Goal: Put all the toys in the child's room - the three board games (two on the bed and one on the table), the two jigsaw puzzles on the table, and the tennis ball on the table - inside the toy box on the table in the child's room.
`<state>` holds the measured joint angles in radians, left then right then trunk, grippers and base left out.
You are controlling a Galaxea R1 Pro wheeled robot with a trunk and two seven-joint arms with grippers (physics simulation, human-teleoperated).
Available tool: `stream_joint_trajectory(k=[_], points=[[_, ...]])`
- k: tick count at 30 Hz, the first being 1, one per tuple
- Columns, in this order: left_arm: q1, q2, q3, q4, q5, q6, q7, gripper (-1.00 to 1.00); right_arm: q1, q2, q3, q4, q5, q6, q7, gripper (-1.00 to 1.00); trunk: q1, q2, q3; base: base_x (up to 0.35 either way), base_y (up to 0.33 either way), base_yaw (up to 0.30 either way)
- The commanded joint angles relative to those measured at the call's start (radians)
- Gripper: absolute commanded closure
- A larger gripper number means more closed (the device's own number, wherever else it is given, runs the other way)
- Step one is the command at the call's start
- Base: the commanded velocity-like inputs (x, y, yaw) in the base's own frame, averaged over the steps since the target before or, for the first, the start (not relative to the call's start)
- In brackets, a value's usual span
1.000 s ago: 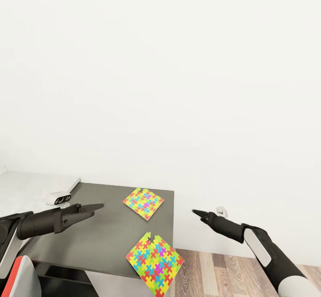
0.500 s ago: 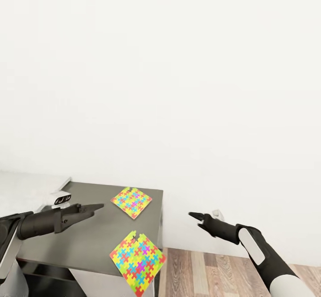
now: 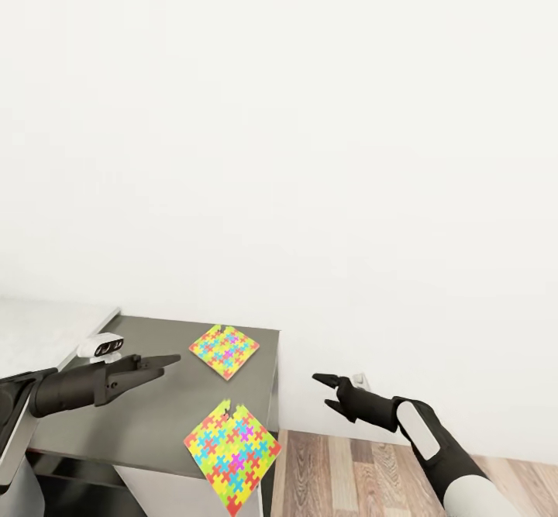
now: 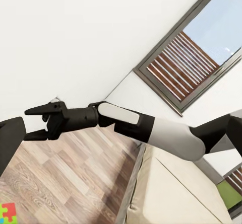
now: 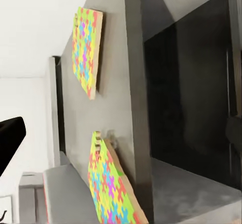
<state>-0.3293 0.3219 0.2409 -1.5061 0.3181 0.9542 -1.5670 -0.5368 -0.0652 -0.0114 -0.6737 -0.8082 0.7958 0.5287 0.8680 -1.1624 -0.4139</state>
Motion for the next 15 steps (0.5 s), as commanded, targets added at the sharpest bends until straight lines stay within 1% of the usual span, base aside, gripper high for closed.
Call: stream_joint_trajectory(k=[1, 5, 9, 11, 15], points=[[-0.001, 0.0, 0.0, 0.0, -0.001, 0.011, -0.004, -1.0, -0.007, 0.005, -0.004, 0.018, -0.004, 0.008, 0.001, -1.0, 0.0, -0.001, -0.001, -0.071, -0.001, 0.0], [0.0, 0.001, 0.002, 0.0, -0.001, 0.01, -0.004, -1.0, -0.02, 0.012, -0.007, 0.054, -0.007, 0.011, 0.002, -1.0, 0.0, -0.001, -0.001, -0.133, -0.001, 0.0], [0.001, 0.001, 0.017, 0.001, -0.002, 0.01, -0.004, -1.0, -0.027, 0.026, -0.009, 0.07, -0.01, 0.024, 0.002, -1.0, 0.0, -0.001, -0.001, -0.134, 0.0, 0.0], [0.001, 0.001, 0.024, 0.001, -0.002, 0.011, -0.004, -1.0, -0.028, 0.044, -0.01, 0.073, -0.014, 0.049, 0.002, -1.0, 0.0, -0.001, -0.001, -0.051, 0.0, 0.0], [0.001, 0.002, 0.028, 0.001, -0.002, 0.011, -0.004, -1.0, -0.029, 0.065, -0.01, 0.075, -0.028, 0.074, 0.002, -1.0, 0.0, -0.001, -0.001, -0.02, 0.0, 0.0]])
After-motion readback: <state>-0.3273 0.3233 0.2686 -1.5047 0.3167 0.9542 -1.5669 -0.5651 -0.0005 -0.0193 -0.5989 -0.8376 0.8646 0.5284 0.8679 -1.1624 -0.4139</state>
